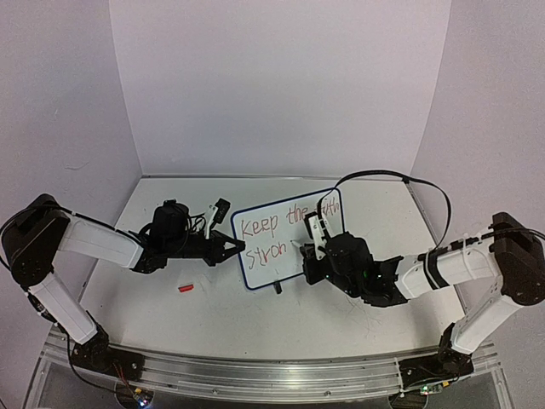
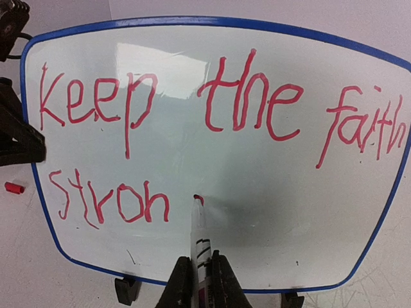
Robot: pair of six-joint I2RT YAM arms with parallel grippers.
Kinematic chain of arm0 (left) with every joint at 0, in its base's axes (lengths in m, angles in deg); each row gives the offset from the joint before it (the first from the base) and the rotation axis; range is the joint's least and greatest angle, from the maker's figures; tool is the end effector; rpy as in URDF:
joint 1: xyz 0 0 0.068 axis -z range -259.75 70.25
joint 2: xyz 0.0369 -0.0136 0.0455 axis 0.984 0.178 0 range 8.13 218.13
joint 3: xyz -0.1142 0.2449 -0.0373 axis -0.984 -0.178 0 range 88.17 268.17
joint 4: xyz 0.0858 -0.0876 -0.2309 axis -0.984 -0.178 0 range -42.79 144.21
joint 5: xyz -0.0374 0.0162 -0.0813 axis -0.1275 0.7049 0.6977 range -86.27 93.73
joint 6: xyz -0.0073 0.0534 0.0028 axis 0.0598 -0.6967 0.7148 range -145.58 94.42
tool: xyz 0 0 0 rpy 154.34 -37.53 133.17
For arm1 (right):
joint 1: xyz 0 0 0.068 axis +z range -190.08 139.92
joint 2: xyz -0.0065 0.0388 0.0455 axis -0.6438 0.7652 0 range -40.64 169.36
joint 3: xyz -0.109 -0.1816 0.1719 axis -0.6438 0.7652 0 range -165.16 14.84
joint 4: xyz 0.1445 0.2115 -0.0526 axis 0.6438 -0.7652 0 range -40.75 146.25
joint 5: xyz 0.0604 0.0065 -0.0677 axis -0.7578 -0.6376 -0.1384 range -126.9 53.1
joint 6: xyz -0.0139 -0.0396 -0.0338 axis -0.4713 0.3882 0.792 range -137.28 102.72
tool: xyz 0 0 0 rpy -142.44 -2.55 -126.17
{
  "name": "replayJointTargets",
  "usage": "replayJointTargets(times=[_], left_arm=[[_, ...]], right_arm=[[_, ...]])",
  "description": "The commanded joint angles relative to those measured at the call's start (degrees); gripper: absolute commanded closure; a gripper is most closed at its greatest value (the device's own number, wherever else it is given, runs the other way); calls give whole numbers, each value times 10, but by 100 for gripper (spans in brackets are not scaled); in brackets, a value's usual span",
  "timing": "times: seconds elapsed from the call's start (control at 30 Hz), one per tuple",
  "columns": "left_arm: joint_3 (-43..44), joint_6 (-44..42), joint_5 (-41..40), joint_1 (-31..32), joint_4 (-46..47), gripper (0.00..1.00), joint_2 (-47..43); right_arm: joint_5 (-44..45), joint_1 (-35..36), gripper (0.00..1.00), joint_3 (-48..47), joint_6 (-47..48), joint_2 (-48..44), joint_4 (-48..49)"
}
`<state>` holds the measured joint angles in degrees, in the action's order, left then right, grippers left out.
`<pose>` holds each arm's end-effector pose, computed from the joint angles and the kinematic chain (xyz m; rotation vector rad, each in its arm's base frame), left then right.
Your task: Write a sentence on the whiteboard
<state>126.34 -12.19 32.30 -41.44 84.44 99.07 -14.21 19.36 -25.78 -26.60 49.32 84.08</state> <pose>0.2387 -0.2102 0.1783 0.7800 1.9207 -1.0632 0.1768 0.2724 0.1916 -0.5757 1.8510 0.4202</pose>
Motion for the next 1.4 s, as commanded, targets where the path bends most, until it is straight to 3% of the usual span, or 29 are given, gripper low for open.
replayJointTargets(times=[0.0,0.63,1.37], left_arm=[[-7,-46,-92,-13,-41,100,-2],[-6,-48,-94,-13,-42,100,-3],[-9,-48,-96,-13,-44,100,-10]], right_arm=[[-21,-1,100,-18,8,11,23],[-43,0,100,4,-16,11,-26],[22,-1,100,6,-22,-9,-37]])
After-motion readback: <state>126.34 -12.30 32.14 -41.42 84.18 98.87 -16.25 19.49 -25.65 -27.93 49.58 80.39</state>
